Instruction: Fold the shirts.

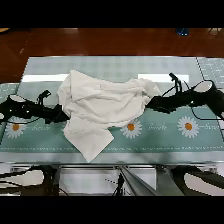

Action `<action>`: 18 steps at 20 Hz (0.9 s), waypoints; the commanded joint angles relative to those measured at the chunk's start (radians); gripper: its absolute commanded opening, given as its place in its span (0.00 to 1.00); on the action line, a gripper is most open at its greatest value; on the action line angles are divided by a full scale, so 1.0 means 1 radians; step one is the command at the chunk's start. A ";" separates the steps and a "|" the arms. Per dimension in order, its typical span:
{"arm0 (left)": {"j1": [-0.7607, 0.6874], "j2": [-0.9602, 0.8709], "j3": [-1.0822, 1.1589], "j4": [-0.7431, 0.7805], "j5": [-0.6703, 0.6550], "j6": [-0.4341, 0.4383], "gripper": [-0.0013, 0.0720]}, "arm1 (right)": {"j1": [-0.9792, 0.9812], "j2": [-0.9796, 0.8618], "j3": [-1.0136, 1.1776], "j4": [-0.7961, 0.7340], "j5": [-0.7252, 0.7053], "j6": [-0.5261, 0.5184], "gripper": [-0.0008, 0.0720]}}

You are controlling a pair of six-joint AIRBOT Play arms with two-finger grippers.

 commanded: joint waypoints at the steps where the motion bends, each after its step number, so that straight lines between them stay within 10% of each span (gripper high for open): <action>1: 0.004 0.031 0.034 -0.080 -0.045 0.058 0.05 | 0.072 -0.001 -0.061 -0.002 -0.127 0.056 0.84; 7: 0.009 0.063 0.108 -0.231 -0.078 0.134 0.05 | 0.196 -0.088 -0.075 0.100 -0.289 0.077 0.74; 10: 0.009 0.063 0.167 -0.282 -0.115 0.185 0.05 | 0.254 -0.106 -0.072 0.126 -0.380 0.076 0.09; 18: 0.014 0.281 0.595 -0.461 -0.185 0.184 0.04 | 0.079 0.239 0.243 0.031 -0.299 0.064 0.04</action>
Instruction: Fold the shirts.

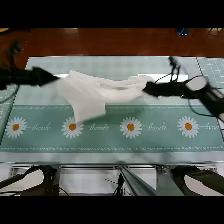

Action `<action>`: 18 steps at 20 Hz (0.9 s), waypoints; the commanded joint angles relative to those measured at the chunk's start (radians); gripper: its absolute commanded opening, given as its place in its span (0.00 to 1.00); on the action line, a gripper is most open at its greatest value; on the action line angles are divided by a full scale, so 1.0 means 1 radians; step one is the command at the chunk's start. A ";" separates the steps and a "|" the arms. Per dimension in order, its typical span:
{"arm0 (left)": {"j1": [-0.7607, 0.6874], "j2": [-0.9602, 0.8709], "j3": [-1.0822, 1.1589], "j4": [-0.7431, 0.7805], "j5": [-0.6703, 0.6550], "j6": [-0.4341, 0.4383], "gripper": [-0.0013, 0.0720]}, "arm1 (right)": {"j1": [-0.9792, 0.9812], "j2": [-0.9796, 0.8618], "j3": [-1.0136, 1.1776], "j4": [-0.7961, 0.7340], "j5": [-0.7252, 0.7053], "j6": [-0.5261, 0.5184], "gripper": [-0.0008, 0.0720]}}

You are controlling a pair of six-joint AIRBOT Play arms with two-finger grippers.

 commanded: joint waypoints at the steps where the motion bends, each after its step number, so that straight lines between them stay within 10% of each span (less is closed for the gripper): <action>1: -0.008 0.140 0.249 -0.193 -0.008 0.005 0.04 | -0.049 0.200 0.208 -0.034 0.017 -0.006 0.04; 10: -0.013 0.426 0.804 0.017 0.112 -0.321 0.04 | -0.046 0.411 0.785 -0.375 0.235 0.180 0.04; 18: -0.013 0.477 0.772 0.037 -0.431 -0.622 0.04 | -0.046 0.437 0.859 -0.477 0.801 0.234 0.04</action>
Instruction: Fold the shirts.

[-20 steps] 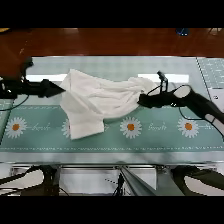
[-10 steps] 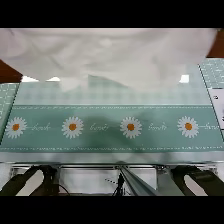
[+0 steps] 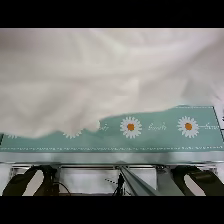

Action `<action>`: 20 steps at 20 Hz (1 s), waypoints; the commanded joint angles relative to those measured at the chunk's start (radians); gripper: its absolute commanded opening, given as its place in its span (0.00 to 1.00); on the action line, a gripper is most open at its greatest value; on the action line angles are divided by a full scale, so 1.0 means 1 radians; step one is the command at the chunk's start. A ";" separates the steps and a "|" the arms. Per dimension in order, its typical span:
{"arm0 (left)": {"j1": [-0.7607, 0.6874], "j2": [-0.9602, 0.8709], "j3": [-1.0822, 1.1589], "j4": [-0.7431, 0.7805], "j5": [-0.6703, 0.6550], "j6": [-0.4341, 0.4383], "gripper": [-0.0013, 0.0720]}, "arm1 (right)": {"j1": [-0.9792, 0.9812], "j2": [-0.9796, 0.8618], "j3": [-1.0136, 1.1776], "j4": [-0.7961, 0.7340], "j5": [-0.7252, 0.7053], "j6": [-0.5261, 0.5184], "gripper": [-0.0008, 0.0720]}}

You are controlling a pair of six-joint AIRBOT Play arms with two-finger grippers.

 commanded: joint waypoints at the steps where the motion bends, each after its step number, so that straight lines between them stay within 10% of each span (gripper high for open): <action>1: 0.000 0.015 -0.043 0.053 -0.280 -0.165 0.04 | -0.001 -0.002 0.021 -0.090 0.357 0.023 0.04; 3: -0.002 0.047 -0.143 0.106 -0.296 -0.179 0.04 | 0.000 -0.039 0.018 -0.102 0.546 0.024 0.04; 9: -0.002 0.137 -0.735 0.264 -0.155 -0.079 0.04 | 0.000 -0.196 -0.215 -0.103 0.533 -0.041 0.04; 20: -0.126 -0.309 -1.112 0.156 0.595 0.349 0.05 | -0.001 -0.695 -0.321 -0.088 -0.217 -0.233 0.04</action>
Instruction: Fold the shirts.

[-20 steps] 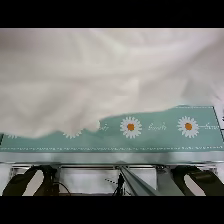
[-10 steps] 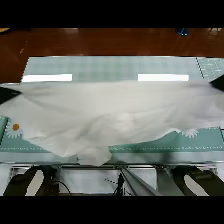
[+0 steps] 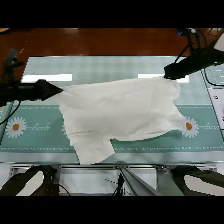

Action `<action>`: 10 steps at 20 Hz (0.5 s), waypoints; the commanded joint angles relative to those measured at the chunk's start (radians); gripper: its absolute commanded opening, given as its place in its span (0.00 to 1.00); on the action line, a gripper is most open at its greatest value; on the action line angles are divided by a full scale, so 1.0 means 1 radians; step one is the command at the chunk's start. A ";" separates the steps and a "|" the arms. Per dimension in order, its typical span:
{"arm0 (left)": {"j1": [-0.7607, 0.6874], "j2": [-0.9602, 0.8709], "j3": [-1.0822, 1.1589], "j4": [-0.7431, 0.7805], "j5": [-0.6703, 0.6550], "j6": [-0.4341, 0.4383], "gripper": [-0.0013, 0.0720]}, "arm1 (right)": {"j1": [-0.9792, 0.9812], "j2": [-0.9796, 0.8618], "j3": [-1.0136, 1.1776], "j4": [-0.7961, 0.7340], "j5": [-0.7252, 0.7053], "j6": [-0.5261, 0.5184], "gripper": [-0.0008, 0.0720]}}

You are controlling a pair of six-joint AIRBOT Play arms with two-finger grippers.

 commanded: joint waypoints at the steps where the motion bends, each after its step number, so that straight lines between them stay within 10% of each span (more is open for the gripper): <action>1: -0.017 -0.155 -0.029 -0.042 0.217 0.117 0.05 | 0.000 -0.108 -0.007 -0.002 -0.230 -0.032 0.04; 10: -0.053 -0.335 -0.029 -0.044 0.267 0.158 0.08 | -0.001 -0.255 -0.007 0.111 -0.286 0.004 0.06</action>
